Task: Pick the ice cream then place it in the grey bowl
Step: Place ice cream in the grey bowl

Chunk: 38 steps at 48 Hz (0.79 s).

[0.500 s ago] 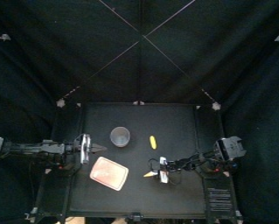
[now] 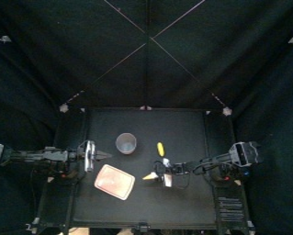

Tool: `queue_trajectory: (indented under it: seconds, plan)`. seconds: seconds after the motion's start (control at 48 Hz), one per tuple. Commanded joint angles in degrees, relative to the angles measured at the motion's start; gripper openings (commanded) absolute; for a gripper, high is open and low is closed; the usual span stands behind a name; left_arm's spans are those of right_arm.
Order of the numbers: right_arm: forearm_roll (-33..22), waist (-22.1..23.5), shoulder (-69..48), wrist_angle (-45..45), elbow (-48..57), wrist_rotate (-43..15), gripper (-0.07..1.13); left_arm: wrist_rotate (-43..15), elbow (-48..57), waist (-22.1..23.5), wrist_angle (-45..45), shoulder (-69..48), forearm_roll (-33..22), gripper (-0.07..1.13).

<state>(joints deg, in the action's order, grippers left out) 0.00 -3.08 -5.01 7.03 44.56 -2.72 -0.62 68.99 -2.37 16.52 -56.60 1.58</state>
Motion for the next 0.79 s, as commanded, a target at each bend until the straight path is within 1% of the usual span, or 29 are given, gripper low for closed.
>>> queue_trajectory:
  seconds: [0.021, 0.146, 0.292, 0.542, 0.667, 0.792]
  plan:
    - [-5.3, 3.9, -2.4, 0.2, -5.5, -0.3, 0.62, -0.1, -0.6, 0.2, 0.2, 0.2, 0.0, -0.03]
    - [-7.6, 8.7, -0.4, 0.4, -11.3, -0.2, 0.62, -0.1, -0.6, 0.2, 0.2, 0.2, 0.0, -0.03]
    - [-8.0, 12.0, 4.1, 1.0, -17.5, 0.3, 0.62, -0.1, -0.5, 0.1, 0.1, 0.2, 0.1, -0.03]
    - [-8.2, 15.4, 13.0, 1.4, -27.2, 0.0, 0.62, -0.1, -0.4, 0.1, 0.2, 0.2, 0.1, -0.03]
    - [-7.6, 16.2, 15.8, 1.4, -30.2, -0.2, 0.63, -0.1, -0.4, 0.2, 0.2, 0.1, 0.0, -0.03]
    - [-7.1, 16.3, 17.1, 1.0, -31.3, -0.2, 0.72, 0.0, -0.4, 0.1, 0.2, 0.1, 0.0, -0.03]
